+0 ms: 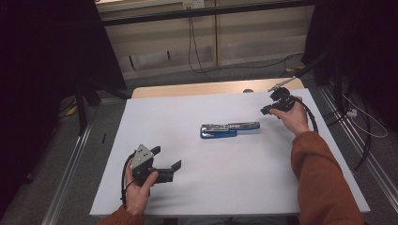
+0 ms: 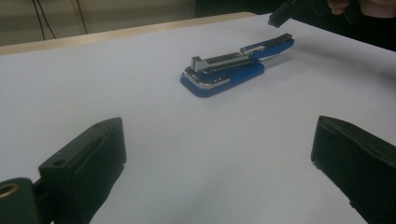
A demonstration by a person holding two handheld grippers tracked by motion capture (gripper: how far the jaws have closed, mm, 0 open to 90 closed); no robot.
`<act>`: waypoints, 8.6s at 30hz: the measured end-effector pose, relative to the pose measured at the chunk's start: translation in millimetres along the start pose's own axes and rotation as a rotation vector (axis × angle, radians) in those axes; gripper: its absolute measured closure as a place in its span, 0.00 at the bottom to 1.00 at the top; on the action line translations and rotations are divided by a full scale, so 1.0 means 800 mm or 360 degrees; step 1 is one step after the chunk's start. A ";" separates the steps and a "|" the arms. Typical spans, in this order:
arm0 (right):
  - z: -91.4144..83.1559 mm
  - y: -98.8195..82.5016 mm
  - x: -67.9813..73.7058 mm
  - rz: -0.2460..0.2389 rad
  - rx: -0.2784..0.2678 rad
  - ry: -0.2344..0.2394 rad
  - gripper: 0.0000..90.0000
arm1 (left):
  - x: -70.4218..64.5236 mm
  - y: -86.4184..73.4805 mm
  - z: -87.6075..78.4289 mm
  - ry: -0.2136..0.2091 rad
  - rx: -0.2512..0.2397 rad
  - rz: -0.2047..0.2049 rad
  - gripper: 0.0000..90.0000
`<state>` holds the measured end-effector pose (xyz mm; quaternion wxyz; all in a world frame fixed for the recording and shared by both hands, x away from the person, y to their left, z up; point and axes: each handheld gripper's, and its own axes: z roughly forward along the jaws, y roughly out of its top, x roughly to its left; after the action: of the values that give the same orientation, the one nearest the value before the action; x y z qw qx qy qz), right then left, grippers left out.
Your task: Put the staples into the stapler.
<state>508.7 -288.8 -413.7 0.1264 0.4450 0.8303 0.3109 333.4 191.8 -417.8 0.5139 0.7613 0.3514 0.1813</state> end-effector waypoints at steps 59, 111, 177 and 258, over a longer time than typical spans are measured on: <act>0.017 0.068 0.125 -0.0464 -0.0162 0.0418 0.88 | 0.002 -0.003 0.007 0.0006 0.0084 -0.0048 0.04; 0.069 0.096 0.159 -0.0627 -0.0207 0.0568 0.88 | 0.003 -0.003 0.005 -0.0003 0.0071 -0.0054 0.04; 0.101 0.097 0.182 -0.0953 -0.0055 0.0610 0.88 | 0.002 -0.003 0.006 -0.0011 0.0076 -0.0051 0.05; 0.098 0.094 0.174 -0.0849 -0.0066 0.0588 0.69 | 0.002 -0.003 0.007 -0.0012 0.0084 -0.0044 0.05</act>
<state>517.0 -112.4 -418.0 0.0596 0.1452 0.9200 0.3591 337.2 190.4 -422.5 0.4972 0.7704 0.3645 0.1621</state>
